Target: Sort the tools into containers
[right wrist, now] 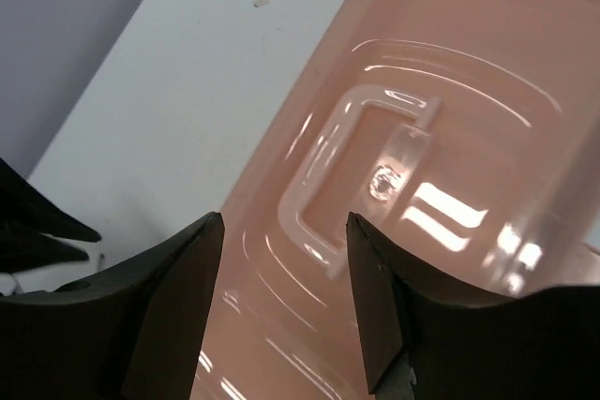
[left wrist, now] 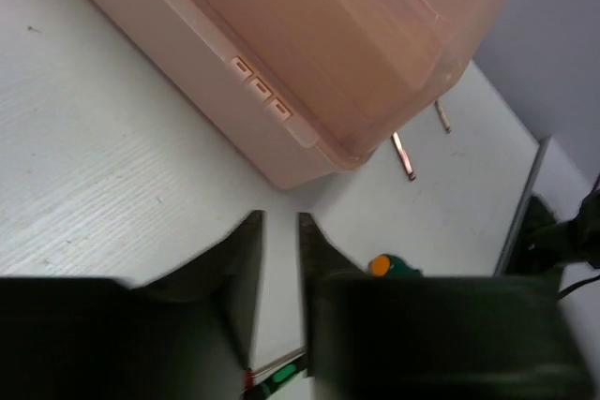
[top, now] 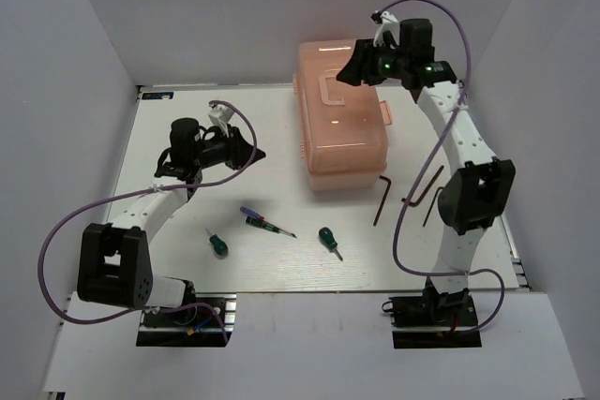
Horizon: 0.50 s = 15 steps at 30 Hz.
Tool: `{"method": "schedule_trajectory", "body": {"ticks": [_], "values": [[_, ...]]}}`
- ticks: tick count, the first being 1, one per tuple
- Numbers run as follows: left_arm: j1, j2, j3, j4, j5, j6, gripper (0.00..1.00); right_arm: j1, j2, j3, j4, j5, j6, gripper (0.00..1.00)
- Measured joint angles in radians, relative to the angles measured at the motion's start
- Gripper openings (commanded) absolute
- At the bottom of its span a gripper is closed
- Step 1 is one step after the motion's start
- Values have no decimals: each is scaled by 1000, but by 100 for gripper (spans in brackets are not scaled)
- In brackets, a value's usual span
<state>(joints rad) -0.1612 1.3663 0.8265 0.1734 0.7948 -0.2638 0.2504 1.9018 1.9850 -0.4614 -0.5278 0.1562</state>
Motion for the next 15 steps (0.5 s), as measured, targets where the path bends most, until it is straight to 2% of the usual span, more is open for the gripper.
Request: {"method": "schedule_trajectory", "body": {"ticks": [2, 3, 11, 15], "values": [[0, 5, -1, 1, 10, 5, 64, 22, 52, 32, 25, 5, 51, 62], [0, 5, -1, 2, 15, 9, 67, 31, 72, 47, 31, 8, 70, 62], [-6, 34, -1, 46, 53, 7, 71, 85, 137, 67, 111, 92, 197, 60], [-8, 37, -2, 48, 58, 5, 72, 110, 153, 68, 116, 196, 216, 57]]}}
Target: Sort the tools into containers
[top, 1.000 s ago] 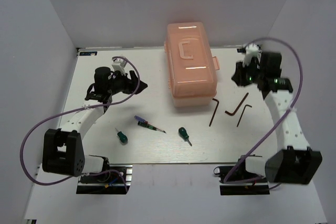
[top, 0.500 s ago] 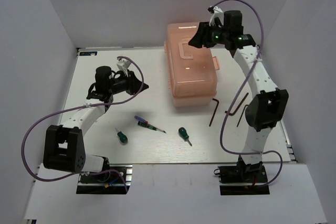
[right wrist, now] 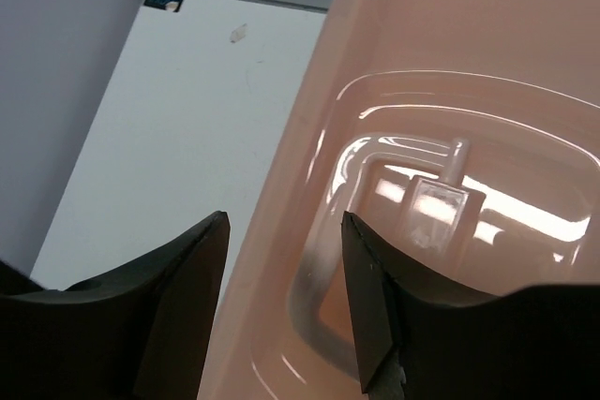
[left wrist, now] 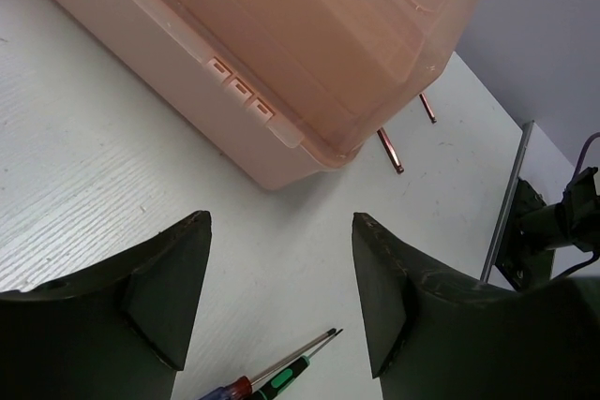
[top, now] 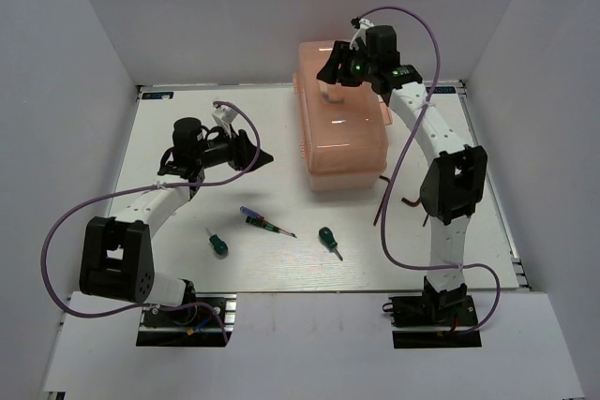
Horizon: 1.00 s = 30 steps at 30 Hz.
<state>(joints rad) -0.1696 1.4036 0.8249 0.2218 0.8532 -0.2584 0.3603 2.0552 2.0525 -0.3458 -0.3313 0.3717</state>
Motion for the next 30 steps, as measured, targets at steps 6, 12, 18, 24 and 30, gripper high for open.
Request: {"method": "schedule_trajectory", "body": {"ticks": [6, 12, 18, 24, 30], "values": [[-3, 0, 0, 5, 0, -4, 72, 38, 27, 0, -13, 130, 15, 57], [-3, -2, -1, 16, -2, -12, 72, 77, 31, -2, -40, 238, 18, 60], [-3, -16, -24, 44, -13, -25, 73, 103, 31, -2, -68, 332, 24, 61], [-3, -17, -30, 77, -21, -52, 73, 97, 31, -7, -65, 296, 63, 54], [-3, -17, -7, 115, -29, -86, 74, 41, 31, -30, -29, 136, 140, 49]]}}
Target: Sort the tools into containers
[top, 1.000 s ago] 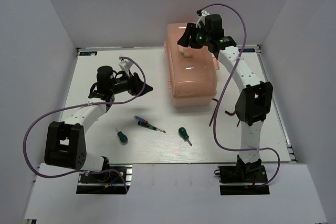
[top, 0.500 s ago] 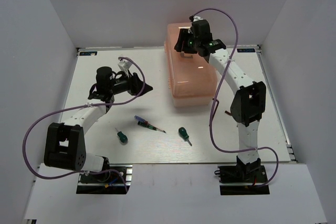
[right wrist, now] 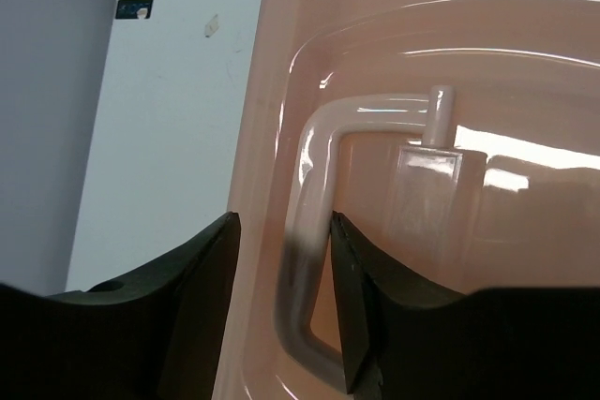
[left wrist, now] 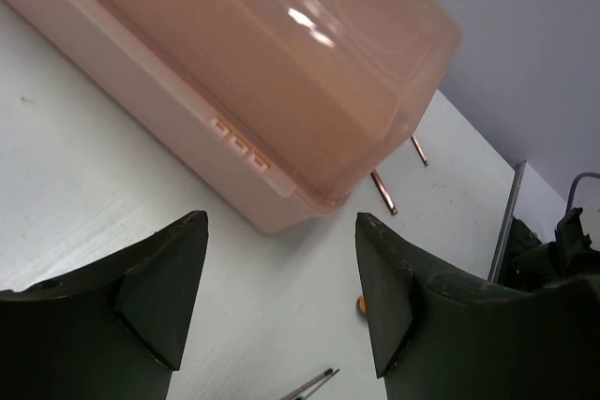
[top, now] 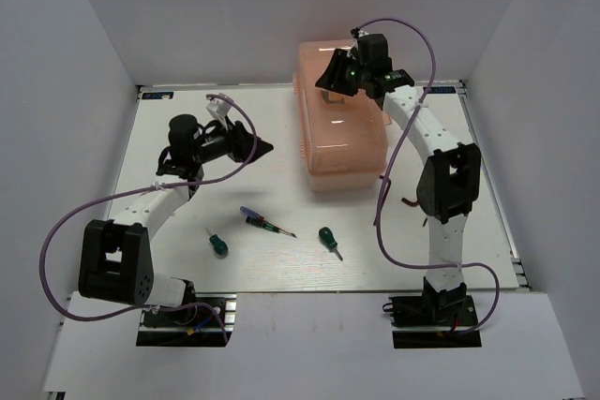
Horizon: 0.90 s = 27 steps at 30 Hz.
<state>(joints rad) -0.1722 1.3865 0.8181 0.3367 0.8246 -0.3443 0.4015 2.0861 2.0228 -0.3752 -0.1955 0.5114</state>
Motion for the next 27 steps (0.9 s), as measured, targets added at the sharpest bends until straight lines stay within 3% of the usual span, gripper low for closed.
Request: {"method": "schedule_trajectory", "body": {"ticks": [5, 12, 18, 27], "values": [[-1, 35, 110, 53, -8, -40, 74, -25, 0, -6, 11, -81, 38, 49], [-31, 239, 312, 153, -23, -124, 74, -41, 0, -6, 11, -170, 80, 49], [-85, 429, 491, 125, -32, -149, 74, -43, 0, -6, 12, -214, 111, 48], [-166, 579, 691, 46, -49, -147, 75, -47, 0, -7, 13, -245, 129, 48]]}}
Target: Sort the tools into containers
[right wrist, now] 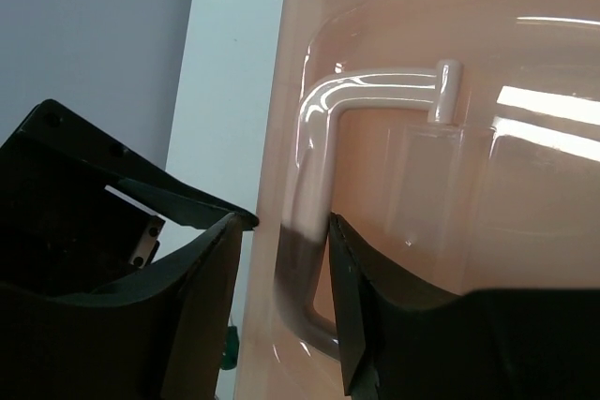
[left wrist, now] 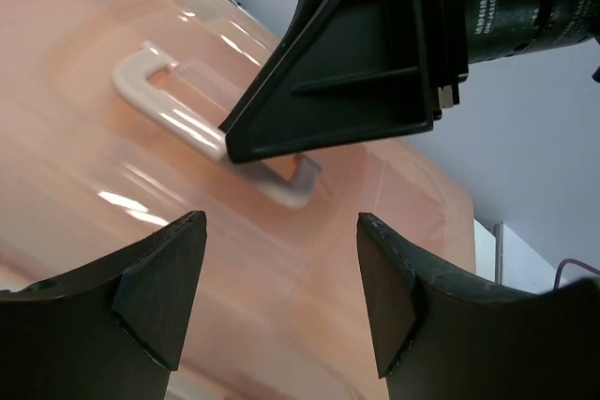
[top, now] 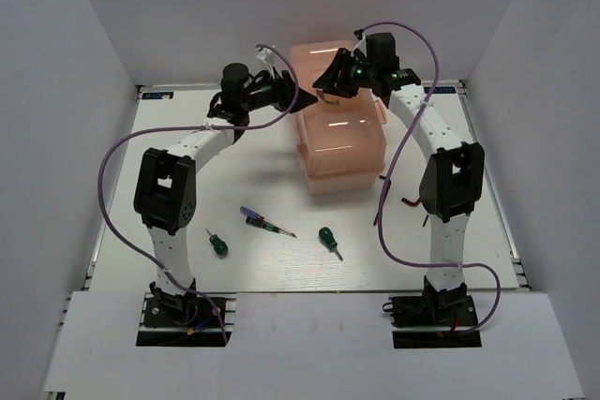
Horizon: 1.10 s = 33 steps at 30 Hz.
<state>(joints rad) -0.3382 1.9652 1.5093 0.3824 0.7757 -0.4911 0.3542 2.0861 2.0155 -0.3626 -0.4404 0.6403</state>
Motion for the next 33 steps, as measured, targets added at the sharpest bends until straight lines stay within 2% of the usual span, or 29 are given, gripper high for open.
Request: {"method": "schedule_trajectory", "body": {"ticks": [5, 15, 18, 21, 26, 30, 33], "values": [[-42, 45, 98, -89, -45, 27, 75, -8, 0, -1, 3, -25, 16, 48], [-125, 91, 261, -322, -278, 99, 75, -31, 0, -5, 28, -79, 69, 46], [-144, 108, 305, -373, -340, 101, 75, -41, 0, -15, 52, -97, 93, 54], [-159, 109, 317, -399, -404, 96, 74, -47, 0, -6, 42, -78, 61, 57], [-182, 110, 330, -428, -518, 69, 64, -48, -42, 11, -50, 92, -108, 58], [-189, 125, 348, -438, -578, 40, 56, -60, -146, -7, -84, 298, -264, 54], [-195, 141, 370, -451, -600, 21, 48, -105, -237, -49, -79, 390, -336, 54]]}}
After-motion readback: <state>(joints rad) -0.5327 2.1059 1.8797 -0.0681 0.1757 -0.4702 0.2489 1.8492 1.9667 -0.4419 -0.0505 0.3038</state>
